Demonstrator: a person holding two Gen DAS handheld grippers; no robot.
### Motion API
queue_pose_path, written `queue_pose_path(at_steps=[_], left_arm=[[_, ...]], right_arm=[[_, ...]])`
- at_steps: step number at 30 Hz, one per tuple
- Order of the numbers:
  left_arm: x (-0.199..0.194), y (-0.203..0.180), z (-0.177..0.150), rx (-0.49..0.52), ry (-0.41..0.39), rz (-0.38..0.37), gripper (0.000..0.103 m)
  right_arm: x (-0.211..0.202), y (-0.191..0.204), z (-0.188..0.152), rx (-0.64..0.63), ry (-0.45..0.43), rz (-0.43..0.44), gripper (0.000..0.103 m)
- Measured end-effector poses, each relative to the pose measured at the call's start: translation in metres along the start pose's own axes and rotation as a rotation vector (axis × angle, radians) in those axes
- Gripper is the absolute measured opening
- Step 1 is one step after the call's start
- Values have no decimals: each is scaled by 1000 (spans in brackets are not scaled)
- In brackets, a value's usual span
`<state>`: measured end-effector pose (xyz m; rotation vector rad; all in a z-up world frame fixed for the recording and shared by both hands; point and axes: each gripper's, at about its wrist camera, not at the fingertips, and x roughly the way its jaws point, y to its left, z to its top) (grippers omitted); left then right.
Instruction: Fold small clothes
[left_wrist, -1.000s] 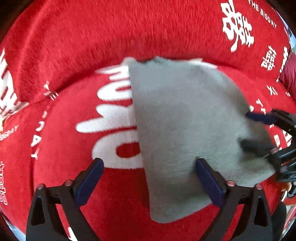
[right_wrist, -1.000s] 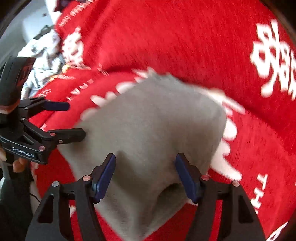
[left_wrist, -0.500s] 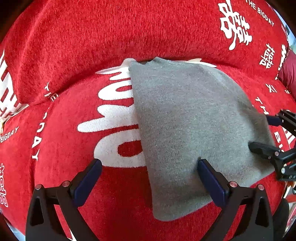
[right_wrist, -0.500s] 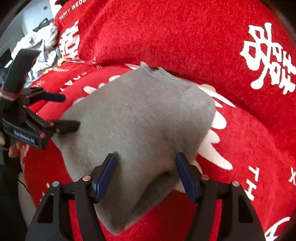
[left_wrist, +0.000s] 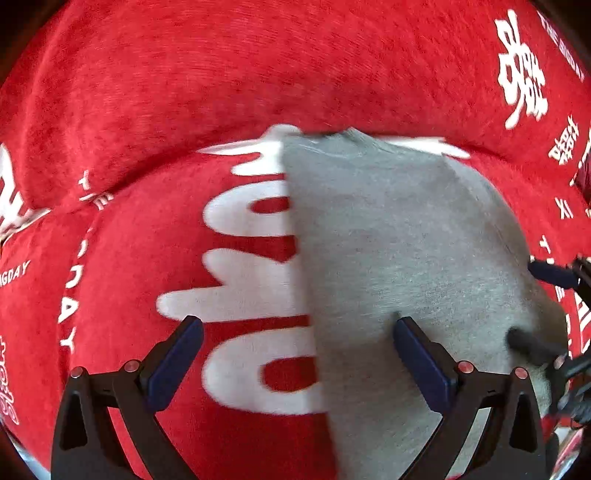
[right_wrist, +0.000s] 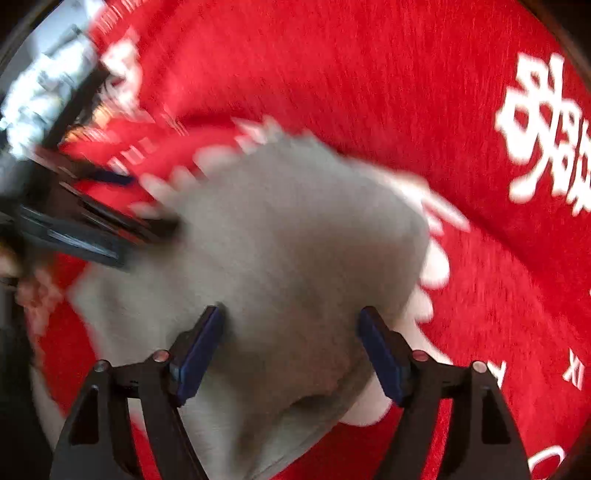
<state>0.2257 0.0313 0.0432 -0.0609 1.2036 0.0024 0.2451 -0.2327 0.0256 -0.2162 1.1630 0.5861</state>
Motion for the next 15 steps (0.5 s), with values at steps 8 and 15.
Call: queue_pose_path(at_steps=[8, 15], left_arm=[[-22, 74, 4, -209, -45, -115, 103], [17, 4, 11, -103, 70, -291, 103]], right_arm=[[-52, -75, -32, 248, -74, -43, 83], [-26, -90, -14, 457, -62, 146, 84]])
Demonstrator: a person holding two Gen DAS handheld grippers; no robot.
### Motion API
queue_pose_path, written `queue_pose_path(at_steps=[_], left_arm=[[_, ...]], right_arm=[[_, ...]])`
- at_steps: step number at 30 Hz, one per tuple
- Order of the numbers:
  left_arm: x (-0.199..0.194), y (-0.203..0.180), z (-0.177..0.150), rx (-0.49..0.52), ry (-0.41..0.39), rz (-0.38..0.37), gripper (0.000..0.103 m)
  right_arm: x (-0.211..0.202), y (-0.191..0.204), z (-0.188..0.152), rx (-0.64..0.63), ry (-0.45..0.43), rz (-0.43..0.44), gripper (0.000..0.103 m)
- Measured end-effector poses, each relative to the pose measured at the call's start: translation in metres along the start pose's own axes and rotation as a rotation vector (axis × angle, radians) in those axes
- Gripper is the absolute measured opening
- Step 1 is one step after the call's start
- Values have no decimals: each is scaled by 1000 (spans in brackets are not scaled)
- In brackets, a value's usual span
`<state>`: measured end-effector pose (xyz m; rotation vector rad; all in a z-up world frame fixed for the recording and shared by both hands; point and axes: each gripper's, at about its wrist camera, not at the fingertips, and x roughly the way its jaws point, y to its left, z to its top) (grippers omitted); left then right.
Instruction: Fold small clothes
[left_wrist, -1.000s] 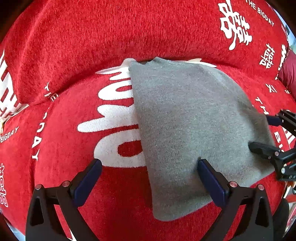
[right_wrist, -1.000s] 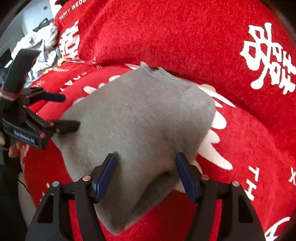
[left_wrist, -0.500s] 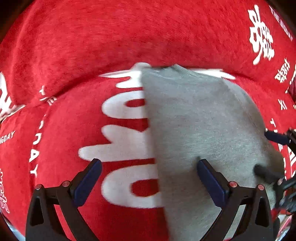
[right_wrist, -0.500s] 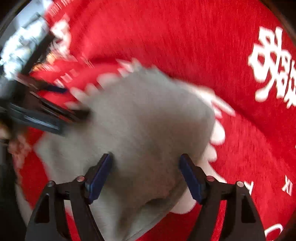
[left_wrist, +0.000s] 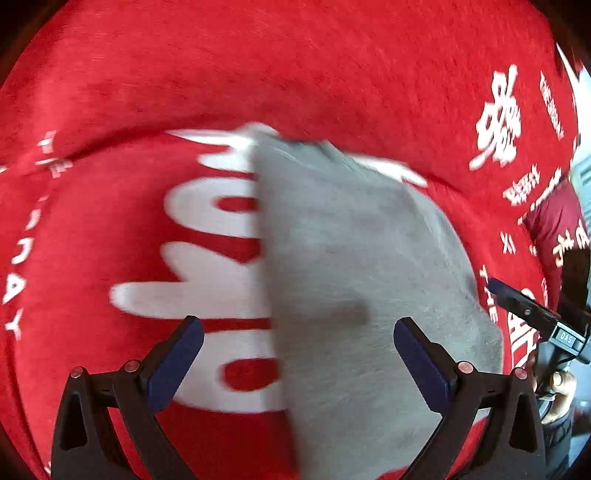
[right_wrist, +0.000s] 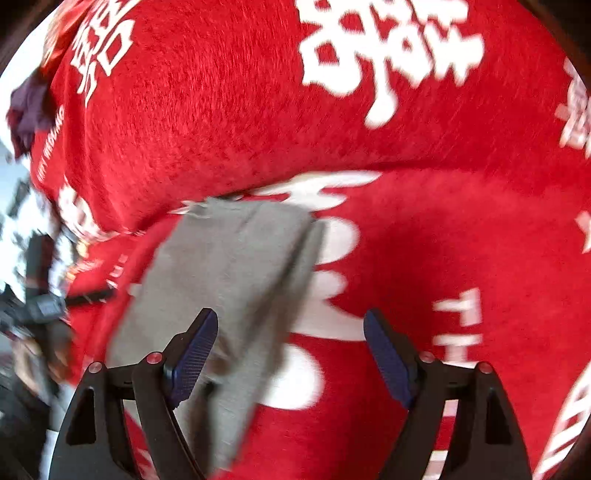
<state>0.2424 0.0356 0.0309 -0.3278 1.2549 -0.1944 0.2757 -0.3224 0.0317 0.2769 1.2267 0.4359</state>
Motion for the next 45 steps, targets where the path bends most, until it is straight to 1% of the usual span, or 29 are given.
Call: queue_pose_path(at_steps=[1, 3, 5, 6, 7, 8, 9, 10, 11, 12, 13, 14, 15, 17, 20, 22, 26, 30, 33, 36, 39, 43, 45], left_arm=[[6, -2, 1, -2, 11, 1, 103], [18, -9, 0, -13, 41, -28, 103], [28, -10, -1, -27, 63, -57, 103], [32, -9, -2, -36, 67, -69, 103], [35, -9, -3, -44, 48, -72, 103], [33, -11, -4, -42, 28, -69, 103], [33, -12, -4, -39, 21, -71, 100], [32, -16, -4, -32, 8, -91, 90], [30, -18, -4, -25, -2, -87, 81], [26, -21, -5, -8, -17, -75, 68], [23, -22, -5, 8, -24, -72, 63], [18, -22, -5, 18, -29, -70, 53], [13, -21, -4, 18, -33, -75, 44], [8, -20, -1, 10, -36, -92, 37], [-1, -29, -2, 36, -40, -72, 34], [-10, -35, -6, 62, -46, -60, 33], [-36, -40, -16, 72, -66, -68, 33], [-62, -40, -32, 69, -71, -71, 33], [-78, -36, -52, 78, -75, -58, 33], [-90, -36, -72, 93, -78, -43, 33], [-101, -30, -95, 84, -73, -40, 33], [-105, -25, -120, 92, -79, -27, 33], [-101, -21, -132, 89, -78, -24, 33]], right_arm=[[12, 7, 0, -7, 29, -3, 84], [28, 14, -4, -9, 71, -1, 84], [42, 13, -10, 22, 105, 18, 84], [45, 13, -13, 37, 95, 28, 87], [46, 14, -13, 33, 72, 36, 88], [48, 17, -14, 26, 70, 51, 88], [52, 24, -14, 13, 78, 79, 88], [54, 30, -15, -4, 79, 91, 87], [57, 37, -16, -23, 82, 88, 82], [58, 43, -16, -48, 81, 67, 73], [58, 46, -14, -58, 76, 64, 68], [54, 46, -14, -53, 57, 75, 54], [51, 46, -12, -45, 46, 83, 45], [40, 47, -11, -39, 19, 98, 40], [30, 64, -12, -86, 0, 67, 38], [21, 73, -13, -105, -14, 68, 38], [2, 96, -14, -138, -37, 68, 37], [-18, 117, -25, -164, -49, 69, 37], [-30, 133, -39, -183, -54, 72, 37], [-38, 140, -54, -194, -52, 75, 37], [-41, 148, -70, -206, -44, 80, 37], [-40, 157, -91, -226, -34, 74, 37], [-38, 161, -109, -233, -28, 65, 37]])
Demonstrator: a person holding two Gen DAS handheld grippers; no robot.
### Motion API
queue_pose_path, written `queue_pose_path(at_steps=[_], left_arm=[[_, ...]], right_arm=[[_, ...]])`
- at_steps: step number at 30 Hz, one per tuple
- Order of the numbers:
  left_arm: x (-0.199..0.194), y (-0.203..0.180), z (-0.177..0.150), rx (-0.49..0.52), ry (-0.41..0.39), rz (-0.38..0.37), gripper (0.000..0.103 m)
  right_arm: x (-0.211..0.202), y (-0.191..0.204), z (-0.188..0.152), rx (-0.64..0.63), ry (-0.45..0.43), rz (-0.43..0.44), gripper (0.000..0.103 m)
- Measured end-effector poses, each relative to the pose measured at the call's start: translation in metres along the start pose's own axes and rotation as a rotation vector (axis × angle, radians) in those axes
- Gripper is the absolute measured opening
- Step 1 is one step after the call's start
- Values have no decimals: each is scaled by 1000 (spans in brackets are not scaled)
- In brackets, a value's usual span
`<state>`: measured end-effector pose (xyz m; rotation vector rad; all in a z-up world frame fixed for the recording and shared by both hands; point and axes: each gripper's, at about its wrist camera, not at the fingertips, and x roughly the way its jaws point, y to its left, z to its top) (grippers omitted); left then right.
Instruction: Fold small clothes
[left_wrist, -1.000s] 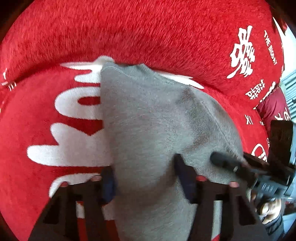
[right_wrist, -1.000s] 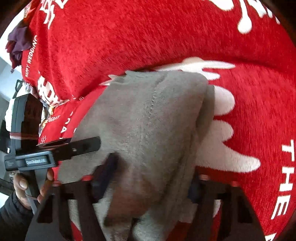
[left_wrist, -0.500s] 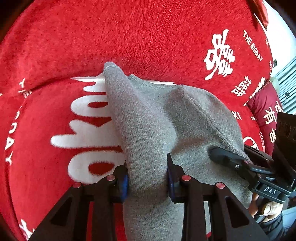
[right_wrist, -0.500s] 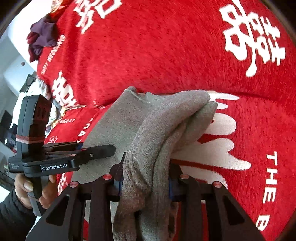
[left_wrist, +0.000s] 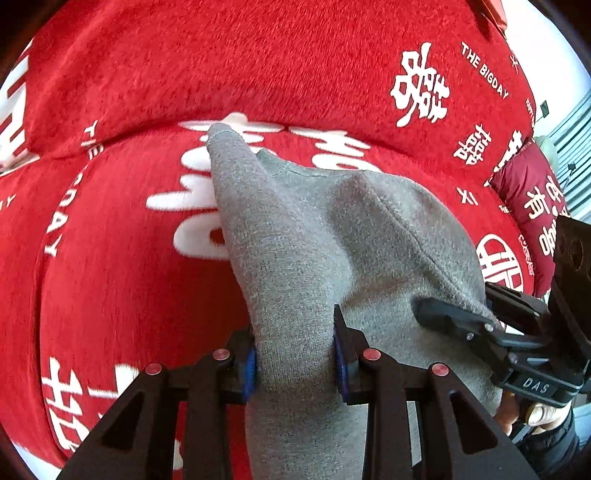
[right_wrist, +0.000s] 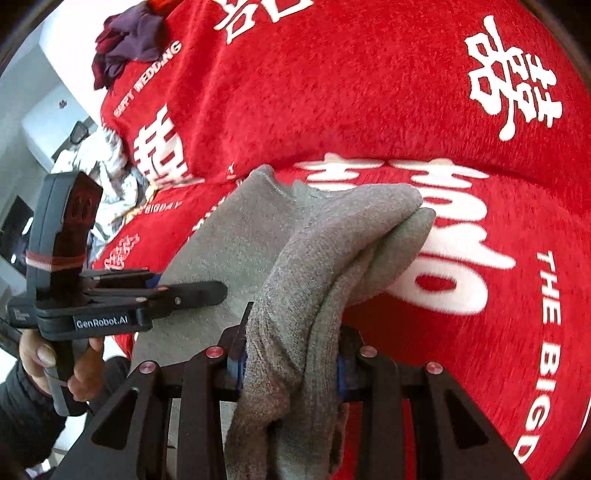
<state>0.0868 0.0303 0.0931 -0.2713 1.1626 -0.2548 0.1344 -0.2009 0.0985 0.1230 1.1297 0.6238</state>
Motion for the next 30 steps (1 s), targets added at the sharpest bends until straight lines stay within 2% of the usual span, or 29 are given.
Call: queue_pose_path(at_steps=[4, 6, 7, 8, 9, 10, 12, 14, 18, 20, 25, 27, 29, 30], left_arm=[[18, 11, -25, -34, 27, 5, 33], [24, 18, -36, -62, 11, 10, 34], [23, 22, -42, -73, -16, -10, 36], [22, 26, -44, -84, -25, -24, 39], [23, 30, -47, -102, -25, -30, 49], [25, 32, -48, -110, -21, -24, 53], [24, 37, -53, -124, -24, -9, 62], [16, 40, -58, -129, -34, -6, 62], [-13, 46, -67, -146, -91, 33, 62], [-25, 43, -70, -141, -131, 50, 62], [-46, 10, -77, -17, -201, 38, 62], [-42, -3, -86, 36, -183, 21, 62], [-29, -8, -92, 63, -140, 40, 62], [-21, -10, -95, 72, -118, 51, 62]], right_arm=[[16, 6, -27, -18, 39, -38, 37], [26, 4, -39, -31, 59, -77, 37], [29, 2, -43, -35, 61, -91, 37], [29, -3, -47, -21, 53, -84, 37], [28, -8, -48, -3, 51, -73, 39], [28, -13, -48, 15, 59, -66, 40], [31, -19, -50, 39, 91, -78, 57], [28, -24, -52, 58, 103, -98, 67], [0, -24, -56, 53, 40, -162, 69], [-16, -13, -58, 8, -8, -176, 69], [-34, 41, -67, -220, -50, -80, 71], [-31, 60, -79, -301, -19, -9, 71], [-21, 66, -89, -333, 19, -6, 71], [-14, 64, -92, -329, 45, -33, 74]])
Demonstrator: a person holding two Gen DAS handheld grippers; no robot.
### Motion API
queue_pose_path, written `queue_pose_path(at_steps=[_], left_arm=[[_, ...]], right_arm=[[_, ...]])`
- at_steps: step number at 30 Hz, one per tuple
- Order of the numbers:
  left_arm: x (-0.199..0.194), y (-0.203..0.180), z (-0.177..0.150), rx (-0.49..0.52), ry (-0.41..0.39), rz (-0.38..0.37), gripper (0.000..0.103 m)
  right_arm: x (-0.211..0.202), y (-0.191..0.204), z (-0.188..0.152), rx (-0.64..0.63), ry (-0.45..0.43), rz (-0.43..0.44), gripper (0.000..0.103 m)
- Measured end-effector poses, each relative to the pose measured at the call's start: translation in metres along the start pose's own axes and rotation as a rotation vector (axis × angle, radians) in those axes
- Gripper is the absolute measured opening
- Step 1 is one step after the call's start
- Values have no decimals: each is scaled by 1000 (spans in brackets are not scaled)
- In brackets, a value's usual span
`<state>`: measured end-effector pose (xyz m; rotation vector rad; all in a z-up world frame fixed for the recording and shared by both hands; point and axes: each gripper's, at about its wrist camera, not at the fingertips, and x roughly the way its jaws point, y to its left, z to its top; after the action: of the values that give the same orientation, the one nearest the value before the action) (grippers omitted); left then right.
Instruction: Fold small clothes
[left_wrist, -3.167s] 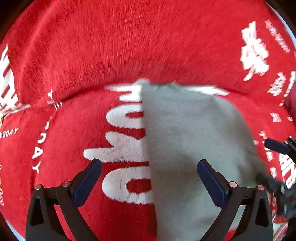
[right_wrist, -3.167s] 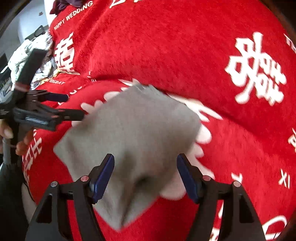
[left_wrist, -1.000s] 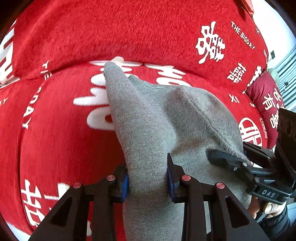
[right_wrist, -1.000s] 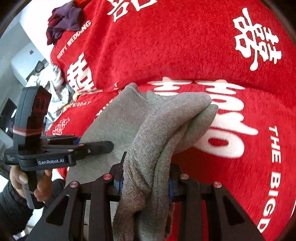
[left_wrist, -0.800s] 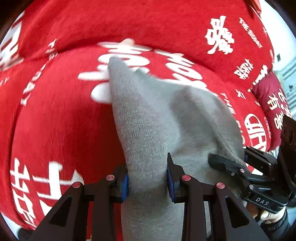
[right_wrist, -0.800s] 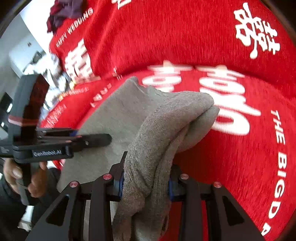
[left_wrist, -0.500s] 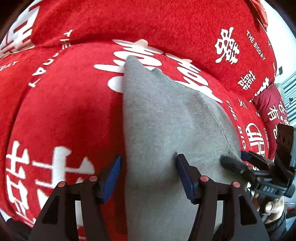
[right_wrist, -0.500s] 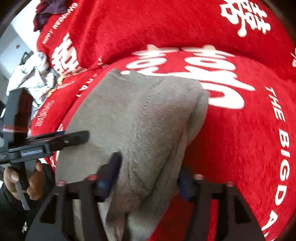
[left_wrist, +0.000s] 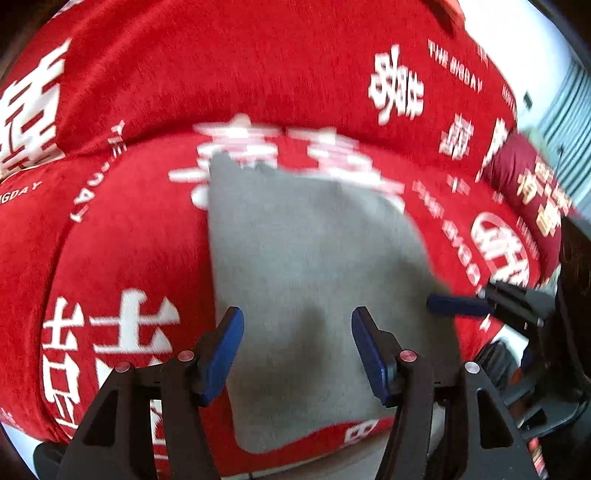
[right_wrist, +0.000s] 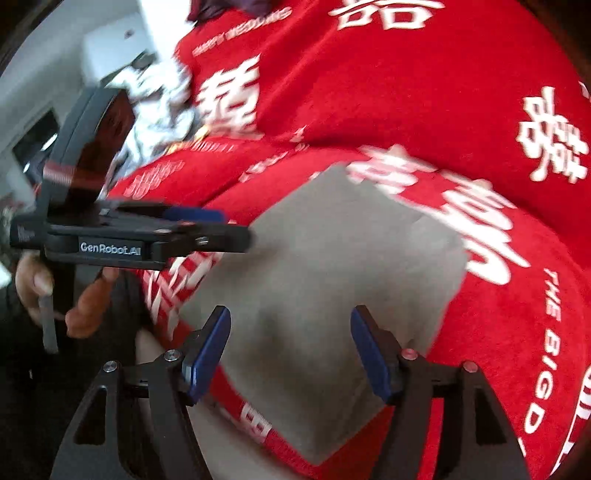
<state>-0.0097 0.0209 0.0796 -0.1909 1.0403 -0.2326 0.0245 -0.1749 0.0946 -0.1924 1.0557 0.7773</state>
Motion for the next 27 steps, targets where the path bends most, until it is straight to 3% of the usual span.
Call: queue_pose_path(at_steps=[2, 3, 5, 9, 15, 21, 24, 27], left_arm=[[14, -2, -8, 27, 25, 66, 63], [19, -3, -11, 48, 26, 107, 80], [30, -1, -15, 44, 57, 177, 103], [31, 13, -20, -49, 72, 119, 103], [24, 6, -9, 8, 55, 191, 103], [18, 13, 11, 4, 50, 234, 103], [27, 21, 21, 8, 85, 284, 103], [35, 29, 24, -12, 114, 269, 103]], right_arm=[[18, -9, -10, 44, 71, -39, 74], [24, -16, -15, 74, 85, -21, 74], [23, -22, -20, 97, 50, 6, 74], [22, -21, -18, 87, 61, 4, 76], [11, -26, -6, 128, 53, 18, 76], [2, -29, 22, 102, 35, -34, 79], [3, -35, 38, 106, 33, -38, 80], [19, -43, 44, 121, 68, -29, 80]])
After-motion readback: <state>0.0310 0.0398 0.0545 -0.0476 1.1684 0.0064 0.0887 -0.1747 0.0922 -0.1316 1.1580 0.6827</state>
